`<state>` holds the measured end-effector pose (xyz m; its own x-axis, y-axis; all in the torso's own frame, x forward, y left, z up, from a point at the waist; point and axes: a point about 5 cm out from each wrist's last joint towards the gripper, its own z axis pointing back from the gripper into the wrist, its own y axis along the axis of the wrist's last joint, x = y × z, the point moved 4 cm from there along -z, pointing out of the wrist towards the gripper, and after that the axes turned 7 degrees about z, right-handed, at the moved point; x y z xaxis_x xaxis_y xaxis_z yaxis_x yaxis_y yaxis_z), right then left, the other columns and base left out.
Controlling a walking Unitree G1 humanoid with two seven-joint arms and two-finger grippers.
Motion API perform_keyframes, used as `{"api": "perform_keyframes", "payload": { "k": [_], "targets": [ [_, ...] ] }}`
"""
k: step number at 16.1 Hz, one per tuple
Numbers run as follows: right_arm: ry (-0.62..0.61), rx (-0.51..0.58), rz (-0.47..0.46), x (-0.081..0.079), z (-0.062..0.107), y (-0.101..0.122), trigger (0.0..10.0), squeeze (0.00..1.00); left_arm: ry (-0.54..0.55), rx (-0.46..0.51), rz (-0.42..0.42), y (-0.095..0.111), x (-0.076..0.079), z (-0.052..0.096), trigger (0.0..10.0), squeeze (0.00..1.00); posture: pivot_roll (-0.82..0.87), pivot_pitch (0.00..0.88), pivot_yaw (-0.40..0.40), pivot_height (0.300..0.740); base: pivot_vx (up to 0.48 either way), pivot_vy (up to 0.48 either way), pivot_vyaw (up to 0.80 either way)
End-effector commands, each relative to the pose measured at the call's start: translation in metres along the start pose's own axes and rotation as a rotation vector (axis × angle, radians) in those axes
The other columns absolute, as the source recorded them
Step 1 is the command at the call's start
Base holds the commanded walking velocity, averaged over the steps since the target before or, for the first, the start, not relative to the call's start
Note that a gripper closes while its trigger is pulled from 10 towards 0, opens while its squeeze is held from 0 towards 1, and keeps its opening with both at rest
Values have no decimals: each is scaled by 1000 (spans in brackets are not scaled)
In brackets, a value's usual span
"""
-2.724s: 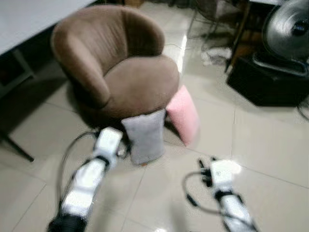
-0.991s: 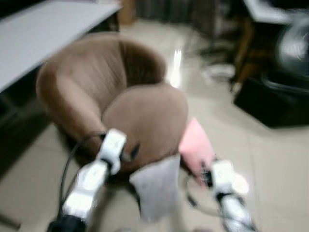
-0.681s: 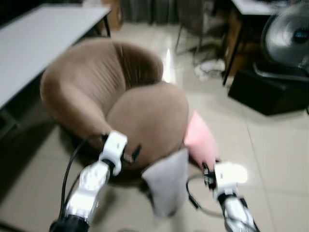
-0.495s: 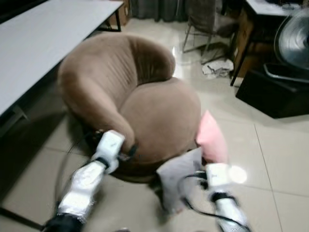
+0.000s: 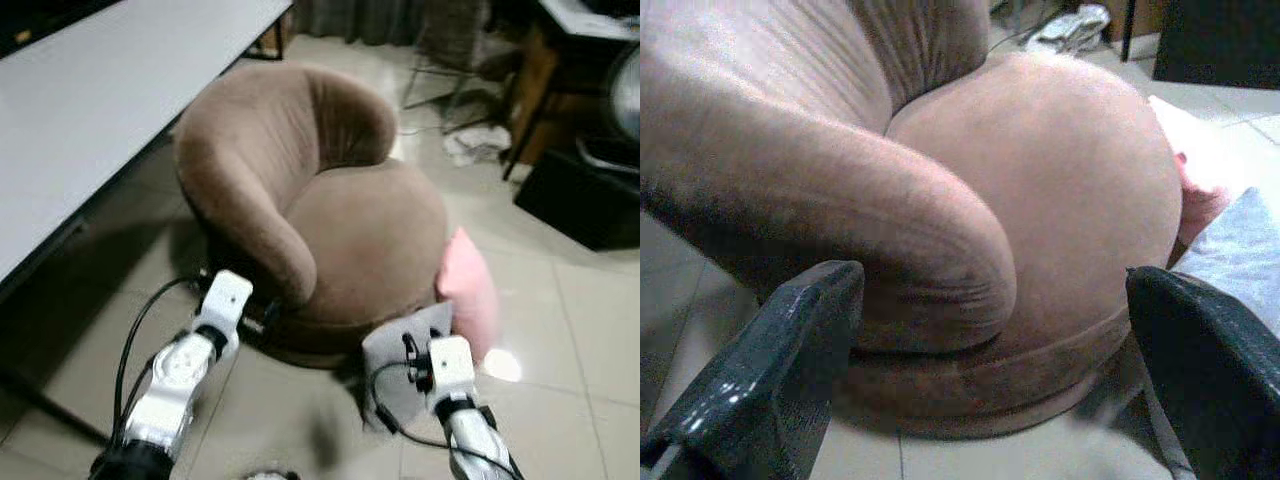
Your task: Move the pillow to the sofa from floor
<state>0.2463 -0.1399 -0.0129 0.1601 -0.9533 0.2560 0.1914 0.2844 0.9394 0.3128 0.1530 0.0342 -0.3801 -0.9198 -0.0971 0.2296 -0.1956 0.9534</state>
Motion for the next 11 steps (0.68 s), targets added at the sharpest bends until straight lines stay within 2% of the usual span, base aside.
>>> {"api": "perform_keyframes", "payload": {
  "k": [1, 5, 11],
  "targets": [
    [-7, 18, 7, 3, -3, 5, 10000, 0, -4, -2, -16, 1, 1, -1, 10000, 0, 3, 55, 41, 740, 480, 0, 0],
    [-8, 20, 8, 2, -4, 6, 10000, 0, -23, -4, -41, 1, 4, -2, 10000, 0, 0, 51, 44, 740, 444, -61, 0],
    [-11, 25, 16, 3, -5, 7, 10000, 0, -27, 2, -52, 1, 5, -3, 10000, 0, -1, 37, 46, 740, 0, 0, 0]
  ]
}}
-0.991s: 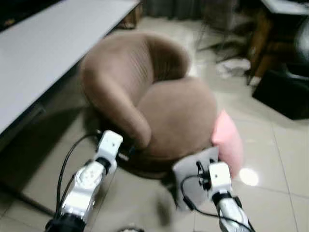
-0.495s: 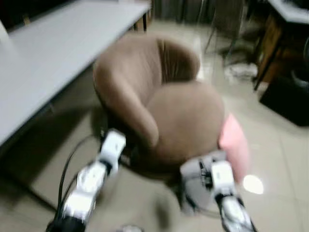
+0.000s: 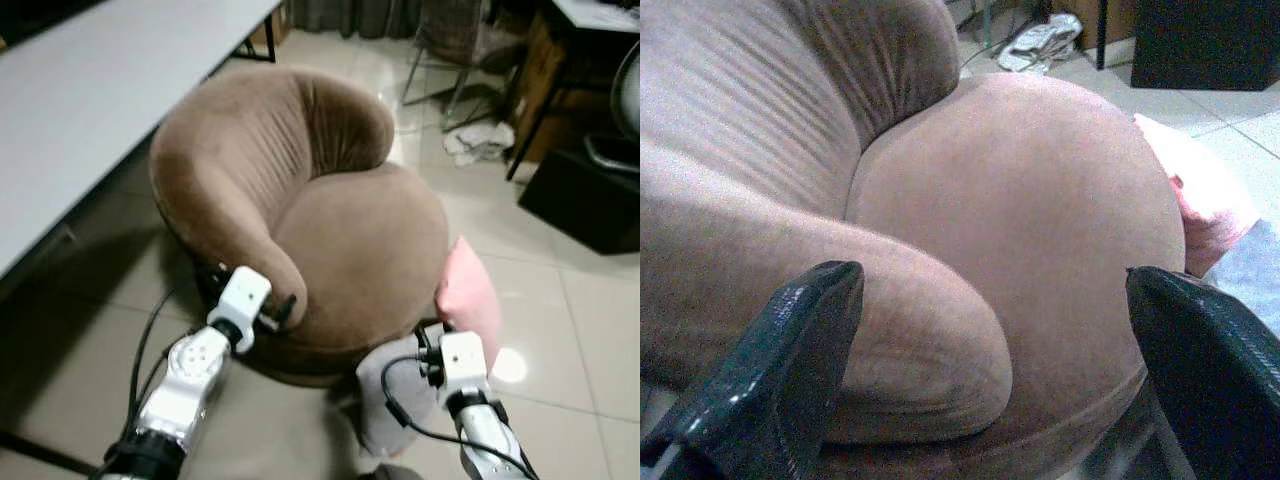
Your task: Move the pillow to the sofa from floor
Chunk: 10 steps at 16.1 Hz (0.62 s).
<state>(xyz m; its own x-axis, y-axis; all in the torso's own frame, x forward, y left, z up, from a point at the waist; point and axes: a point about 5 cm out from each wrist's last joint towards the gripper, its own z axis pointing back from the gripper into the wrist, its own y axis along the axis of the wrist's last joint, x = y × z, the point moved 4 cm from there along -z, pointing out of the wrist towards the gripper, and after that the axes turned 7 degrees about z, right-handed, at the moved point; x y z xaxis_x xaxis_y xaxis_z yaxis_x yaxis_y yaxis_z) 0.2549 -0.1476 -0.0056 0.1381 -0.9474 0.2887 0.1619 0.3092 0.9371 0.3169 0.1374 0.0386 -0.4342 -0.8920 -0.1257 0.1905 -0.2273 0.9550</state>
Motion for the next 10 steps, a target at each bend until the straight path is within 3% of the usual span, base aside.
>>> {"api": "perform_keyframes", "payload": {
  "k": [1, 4, 10],
  "targets": [
    [18, 4, -10, -7, 1, 1, 10000, 0, 23, -21, -7, -7, -7, 5, 10000, 0, 0, 37, 46, 740, 0, 0, 0],
    [31, 0, 4, -7, 0, 1, 10000, 0, 27, -15, 4, -7, -7, 5, 10000, 0, 2, 35, 43, 736, 0, 0, 0],
    [24, -2, 6, -8, 0, 0, 10000, 0, 24, -13, 11, -7, -7, 4, 10000, 0, -1, 42, 46, 676, 0, 0, 0]
  ]
}}
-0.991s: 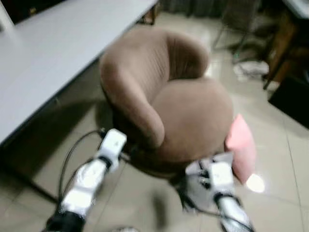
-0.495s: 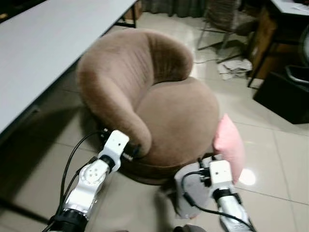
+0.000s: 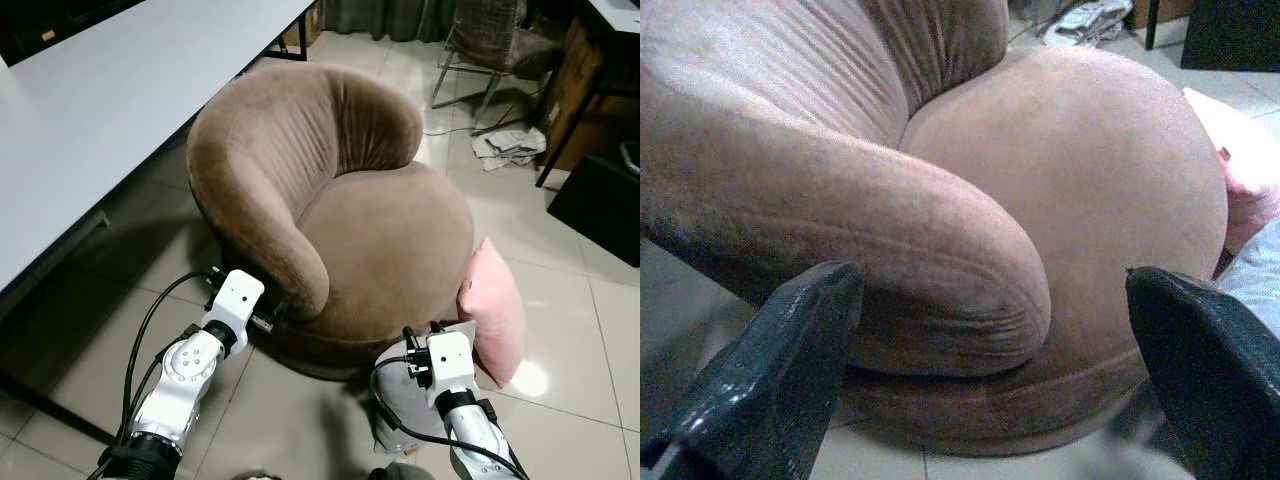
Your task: Move the pillow to the sofa from floor
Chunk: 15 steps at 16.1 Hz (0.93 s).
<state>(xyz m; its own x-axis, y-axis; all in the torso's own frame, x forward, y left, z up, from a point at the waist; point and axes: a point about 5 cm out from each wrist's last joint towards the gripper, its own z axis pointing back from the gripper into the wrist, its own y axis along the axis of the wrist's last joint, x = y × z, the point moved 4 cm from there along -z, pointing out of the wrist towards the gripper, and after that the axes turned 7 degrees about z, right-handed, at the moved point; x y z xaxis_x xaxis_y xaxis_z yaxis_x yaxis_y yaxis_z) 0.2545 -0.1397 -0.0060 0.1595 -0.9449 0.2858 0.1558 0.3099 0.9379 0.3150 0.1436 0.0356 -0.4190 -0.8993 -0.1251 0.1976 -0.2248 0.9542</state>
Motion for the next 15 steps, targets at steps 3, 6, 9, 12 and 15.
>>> {"api": "perform_keyframes", "payload": {
  "k": [3, 6, 9, 12, 15],
  "targets": [
    [4, -13, 0, -2, 2, -3, 10000, 0, -2, -8, 6, -3, -1, 2, 10000, 0, 0, 43, 48, 653, 0, 0, 0],
    [2, -16, -3, -3, 2, -3, 10000, 0, -4, -10, 7, -3, -1, 3, 10000, 0, 0, 50, 49, 621, 0, 0, 0],
    [-5, -24, -3, -2, 3, -5, 10000, 0, -12, -11, 6, -4, 0, 3, 10000, 0, -1, 53, 48, 588, 0, 0, 0],
    [-24, -37, -1, 1, 3, -8, 10000, 0, -21, -17, -6, -4, 2, 3, 10000, 0, -1, 57, 49, 579, 0, 0, 135],
    [-23, -41, -6, 0, 5, -9, 10000, 0, -24, -20, -9, -5, 2, 4, 10000, 0, -3, 63, 51, 579, 0, 0, 0]
  ]
}}
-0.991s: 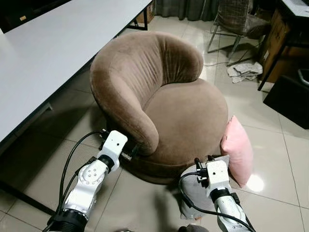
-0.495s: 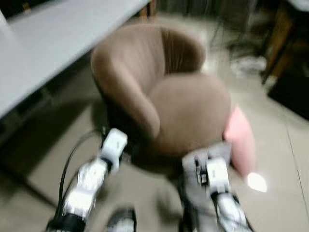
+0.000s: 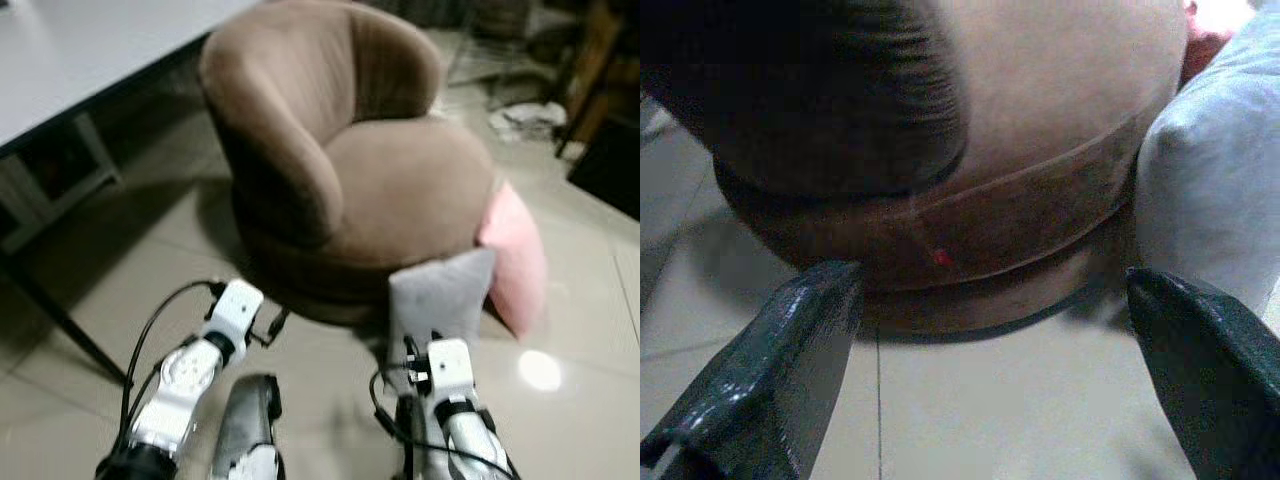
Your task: Move the pillow to the sofa from floor
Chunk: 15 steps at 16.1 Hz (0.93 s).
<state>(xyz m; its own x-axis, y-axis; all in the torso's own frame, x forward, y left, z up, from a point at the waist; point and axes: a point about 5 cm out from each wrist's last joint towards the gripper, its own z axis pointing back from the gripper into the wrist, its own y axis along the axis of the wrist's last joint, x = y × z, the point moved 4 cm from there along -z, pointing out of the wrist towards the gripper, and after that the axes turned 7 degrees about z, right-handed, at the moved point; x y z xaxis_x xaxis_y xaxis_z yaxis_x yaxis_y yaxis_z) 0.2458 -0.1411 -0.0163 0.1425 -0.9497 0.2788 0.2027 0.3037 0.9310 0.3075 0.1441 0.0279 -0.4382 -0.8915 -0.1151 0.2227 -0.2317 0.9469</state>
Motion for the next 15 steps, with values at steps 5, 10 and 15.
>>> {"api": "perform_keyframes", "payload": {
  "k": [5, 10, 15],
  "targets": [
    [-6, 4, 8, 2, -1, 1, 10000, 0, -11, 6, -2, 3, -1, -2, 10000, 0, -6, 63, 51, 579, 0, 0, 0],
    [-2, 3, 10, 1, 0, 1, 10000, 0, -31, 15, 9, 6, 1, -3, 10000, 0, -14, 55, 53, 579, 0, -145, 0],
    [0, -1, 12, 3, 1, -1, 10000, 0, -47, 26, 17, 8, 3, -6, 10000, 0, -22, 48, 53, 579, 0, -461, 0]
  ]
}}
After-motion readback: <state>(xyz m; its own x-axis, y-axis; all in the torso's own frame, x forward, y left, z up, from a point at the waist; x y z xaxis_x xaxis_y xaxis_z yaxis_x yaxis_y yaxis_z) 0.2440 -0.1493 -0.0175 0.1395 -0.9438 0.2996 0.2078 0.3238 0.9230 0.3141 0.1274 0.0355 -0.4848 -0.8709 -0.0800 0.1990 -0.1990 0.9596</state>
